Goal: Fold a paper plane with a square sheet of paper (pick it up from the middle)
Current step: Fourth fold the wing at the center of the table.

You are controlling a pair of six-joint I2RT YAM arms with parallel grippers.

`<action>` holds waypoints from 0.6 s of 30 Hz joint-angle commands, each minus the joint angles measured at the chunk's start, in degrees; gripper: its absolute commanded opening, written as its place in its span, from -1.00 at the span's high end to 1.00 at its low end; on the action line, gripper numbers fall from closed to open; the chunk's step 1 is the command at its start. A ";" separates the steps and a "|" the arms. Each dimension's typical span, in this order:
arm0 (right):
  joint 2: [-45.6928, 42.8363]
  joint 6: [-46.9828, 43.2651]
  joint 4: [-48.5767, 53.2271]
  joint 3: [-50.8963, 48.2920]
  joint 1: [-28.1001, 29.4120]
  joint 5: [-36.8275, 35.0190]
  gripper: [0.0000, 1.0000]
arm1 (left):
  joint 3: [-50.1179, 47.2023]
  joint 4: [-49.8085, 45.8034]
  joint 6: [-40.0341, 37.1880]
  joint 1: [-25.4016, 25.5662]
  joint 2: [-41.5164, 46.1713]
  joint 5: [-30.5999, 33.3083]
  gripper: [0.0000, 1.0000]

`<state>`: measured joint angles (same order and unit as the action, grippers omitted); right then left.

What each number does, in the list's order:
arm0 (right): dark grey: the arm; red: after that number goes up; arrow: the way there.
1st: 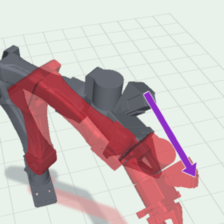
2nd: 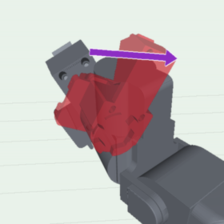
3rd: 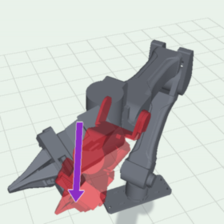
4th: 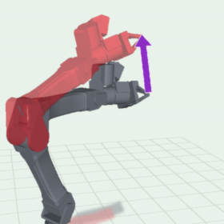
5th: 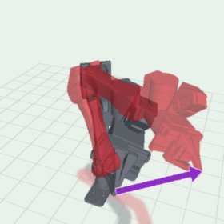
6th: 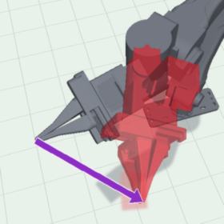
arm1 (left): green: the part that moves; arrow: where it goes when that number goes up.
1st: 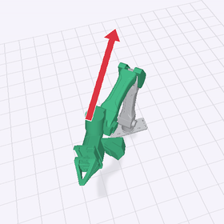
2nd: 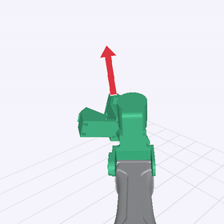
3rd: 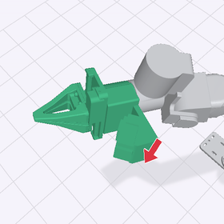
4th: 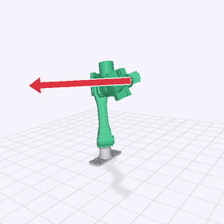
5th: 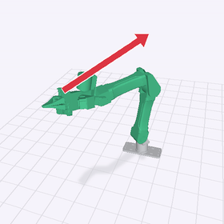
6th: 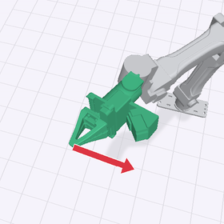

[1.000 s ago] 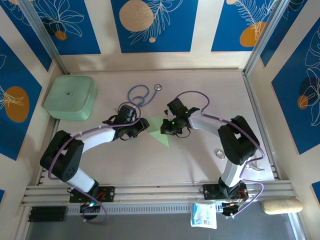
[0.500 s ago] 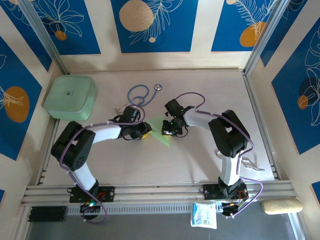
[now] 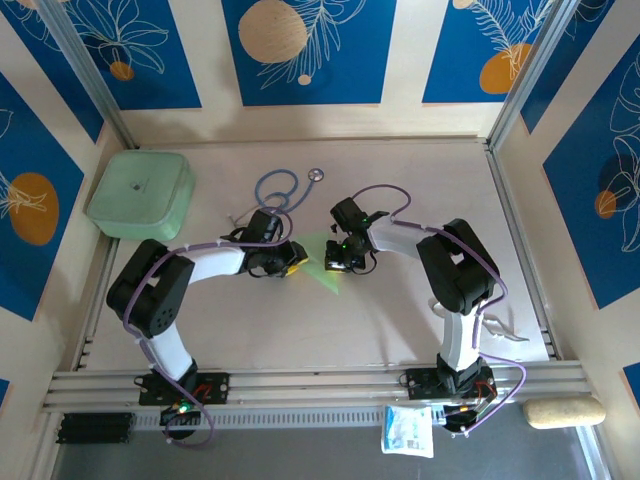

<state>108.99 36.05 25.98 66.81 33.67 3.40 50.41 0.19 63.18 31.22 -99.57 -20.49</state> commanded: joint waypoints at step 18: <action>2.37 -0.19 1.32 -0.09 -0.88 0.78 0.80 | -1.66 8.87 1.03 -1.07 -1.88 -6.44 0.42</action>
<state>109.19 36.05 25.98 66.81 33.23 4.40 49.95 5.72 64.49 30.85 -100.99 -23.79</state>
